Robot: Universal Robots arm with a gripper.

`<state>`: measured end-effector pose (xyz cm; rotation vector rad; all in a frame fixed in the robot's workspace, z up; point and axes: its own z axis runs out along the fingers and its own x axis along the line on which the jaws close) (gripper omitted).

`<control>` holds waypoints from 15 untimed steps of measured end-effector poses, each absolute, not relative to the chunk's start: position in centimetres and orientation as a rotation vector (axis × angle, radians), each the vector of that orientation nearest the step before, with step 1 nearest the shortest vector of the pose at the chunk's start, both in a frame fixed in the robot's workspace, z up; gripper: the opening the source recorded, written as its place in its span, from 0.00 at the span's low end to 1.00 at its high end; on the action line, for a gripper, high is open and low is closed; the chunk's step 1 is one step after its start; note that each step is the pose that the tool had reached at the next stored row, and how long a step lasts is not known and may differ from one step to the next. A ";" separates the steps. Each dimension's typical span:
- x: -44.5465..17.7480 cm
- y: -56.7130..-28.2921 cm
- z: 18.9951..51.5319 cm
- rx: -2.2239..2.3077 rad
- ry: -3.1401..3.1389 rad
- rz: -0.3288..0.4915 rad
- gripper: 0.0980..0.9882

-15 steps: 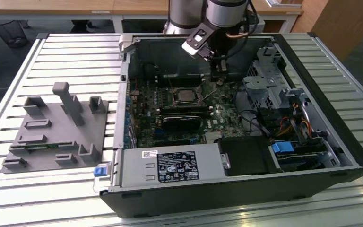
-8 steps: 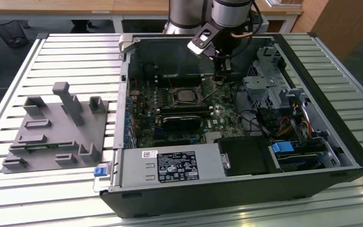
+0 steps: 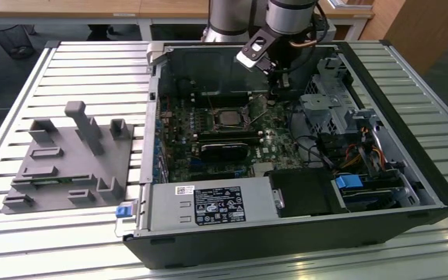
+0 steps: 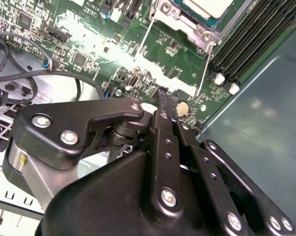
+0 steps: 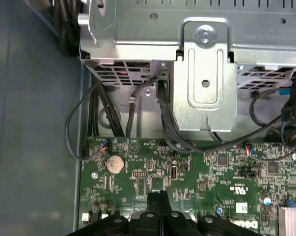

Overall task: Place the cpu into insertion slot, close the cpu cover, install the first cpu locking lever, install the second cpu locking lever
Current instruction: 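Close the cpu cover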

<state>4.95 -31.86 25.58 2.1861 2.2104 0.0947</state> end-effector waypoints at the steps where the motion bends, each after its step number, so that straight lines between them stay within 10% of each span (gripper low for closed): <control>1: 5.1 -31.9 25.5 2.186 2.211 0.095 0.01; 15: 4.8 -31.9 24.5 2.187 2.212 0.092 0.01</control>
